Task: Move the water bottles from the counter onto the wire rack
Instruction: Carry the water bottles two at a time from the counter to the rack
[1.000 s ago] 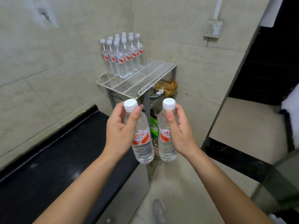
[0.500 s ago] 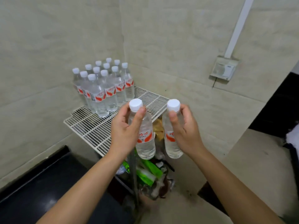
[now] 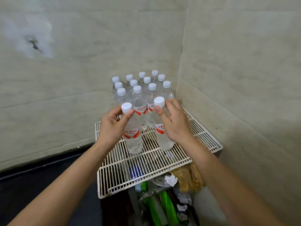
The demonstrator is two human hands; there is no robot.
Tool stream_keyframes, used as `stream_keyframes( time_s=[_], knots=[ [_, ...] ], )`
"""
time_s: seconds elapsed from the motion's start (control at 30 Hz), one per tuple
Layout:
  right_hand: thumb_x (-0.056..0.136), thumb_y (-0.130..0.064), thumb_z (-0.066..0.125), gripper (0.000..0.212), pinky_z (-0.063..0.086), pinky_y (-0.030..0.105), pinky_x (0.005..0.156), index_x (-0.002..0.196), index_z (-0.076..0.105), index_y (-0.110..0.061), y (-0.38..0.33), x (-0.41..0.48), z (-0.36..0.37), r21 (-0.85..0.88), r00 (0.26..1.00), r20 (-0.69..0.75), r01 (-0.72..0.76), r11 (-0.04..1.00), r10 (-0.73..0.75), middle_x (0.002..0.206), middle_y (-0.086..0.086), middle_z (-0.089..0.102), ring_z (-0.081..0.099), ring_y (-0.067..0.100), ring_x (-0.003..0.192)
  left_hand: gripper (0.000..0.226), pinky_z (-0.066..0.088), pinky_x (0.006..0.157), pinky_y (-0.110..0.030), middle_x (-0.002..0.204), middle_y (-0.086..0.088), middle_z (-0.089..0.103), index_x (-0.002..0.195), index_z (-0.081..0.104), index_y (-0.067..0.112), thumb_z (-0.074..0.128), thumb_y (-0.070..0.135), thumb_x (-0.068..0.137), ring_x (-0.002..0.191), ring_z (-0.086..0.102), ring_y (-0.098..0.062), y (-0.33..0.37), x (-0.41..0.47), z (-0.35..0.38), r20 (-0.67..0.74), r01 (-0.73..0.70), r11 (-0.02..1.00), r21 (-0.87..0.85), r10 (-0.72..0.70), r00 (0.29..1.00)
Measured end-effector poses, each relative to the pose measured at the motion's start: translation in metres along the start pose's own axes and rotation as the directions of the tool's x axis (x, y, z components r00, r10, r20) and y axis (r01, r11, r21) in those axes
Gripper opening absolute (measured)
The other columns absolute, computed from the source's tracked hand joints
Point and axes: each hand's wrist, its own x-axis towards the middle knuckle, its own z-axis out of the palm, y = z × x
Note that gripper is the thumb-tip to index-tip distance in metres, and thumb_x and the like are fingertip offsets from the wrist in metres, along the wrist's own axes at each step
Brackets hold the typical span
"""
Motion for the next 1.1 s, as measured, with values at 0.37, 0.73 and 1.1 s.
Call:
stream_keyframes(
  time_s=[0.37,0.73,1.1],
  knots=[
    [0.105,-0.052,0.04,0.052,0.043,0.043,0.109,0.145,0.049,-0.02,0.042,0.045,0.037,0.114,0.953,0.304,-0.02,0.993,-0.015,0.134,0.0,0.05,0.05,0.015,0.124,0.034,0.059,0.089,-0.029,0.117,0.005,0.074,0.127,0.066,0.021,0.062,0.034,0.096,0.109,0.07,-0.01,-0.028,0.025,0.01,-0.113,0.109,0.993,0.05,-0.102,0.988],
    [0.067,-0.077,0.073,0.108,0.049,0.049,0.107,0.155,0.024,-0.04,0.098,-0.03,0.07,0.065,0.786,0.541,-0.394,0.917,0.299,0.15,-0.007,0.05,0.053,0.011,0.129,0.062,0.053,0.102,-0.044,0.123,0.016,0.065,0.123,0.051,0.043,0.085,0.022,0.076,0.114,0.063,-0.004,-0.109,-0.032,-0.011,0.038,0.33,0.859,0.391,-0.373,0.927],
    [0.092,-0.056,0.063,0.055,0.052,0.036,0.093,0.142,0.05,-0.038,0.094,-0.016,0.094,-0.162,0.83,0.474,-0.246,0.956,0.294,0.127,-0.009,0.068,0.063,0.016,0.117,0.052,0.055,0.093,-0.041,0.12,0.016,0.069,0.13,0.059,0.034,0.079,0.039,0.082,0.106,0.062,-0.008,-0.127,-0.021,0.012,-0.166,0.359,0.819,0.447,-0.319,0.933]
  ],
)
